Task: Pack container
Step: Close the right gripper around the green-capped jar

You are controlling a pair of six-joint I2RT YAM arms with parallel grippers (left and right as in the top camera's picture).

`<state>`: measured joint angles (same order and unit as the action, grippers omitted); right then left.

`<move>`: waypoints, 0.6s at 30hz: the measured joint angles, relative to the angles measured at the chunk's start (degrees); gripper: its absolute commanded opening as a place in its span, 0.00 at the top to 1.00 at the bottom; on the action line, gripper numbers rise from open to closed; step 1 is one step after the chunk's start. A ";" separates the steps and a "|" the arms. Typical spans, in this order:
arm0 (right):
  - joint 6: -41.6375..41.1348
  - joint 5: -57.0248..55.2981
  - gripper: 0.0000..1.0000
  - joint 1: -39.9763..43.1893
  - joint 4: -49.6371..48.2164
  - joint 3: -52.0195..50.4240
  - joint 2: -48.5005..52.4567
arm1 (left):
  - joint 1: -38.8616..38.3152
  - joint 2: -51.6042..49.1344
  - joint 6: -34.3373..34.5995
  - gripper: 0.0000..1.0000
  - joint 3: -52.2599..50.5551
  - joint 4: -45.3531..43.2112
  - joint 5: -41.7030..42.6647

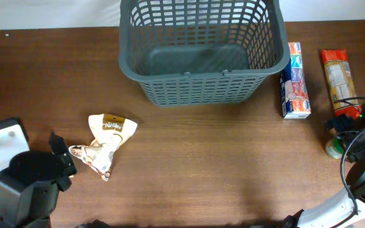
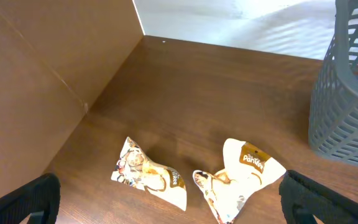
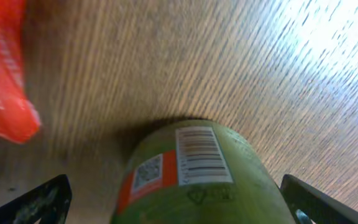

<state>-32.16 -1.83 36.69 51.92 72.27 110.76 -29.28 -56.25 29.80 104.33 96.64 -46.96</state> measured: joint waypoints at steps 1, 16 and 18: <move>0.02 -0.02 0.01 0.00 0.00 -0.11 0.00 | 0.00 0.00 0.00 0.01 0.00 0.00 0.00; 0.31 -0.02 0.01 0.00 -0.17 -0.17 0.00 | 0.00 0.02 0.00 0.01 0.00 0.00 0.00; 0.48 -0.02 0.01 0.00 -0.17 -0.17 0.00 | 0.00 0.02 -0.02 0.01 0.00 0.00 0.00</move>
<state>-31.68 -1.85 36.69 51.75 72.10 110.76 -29.28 -56.23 29.78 104.33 96.64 -46.96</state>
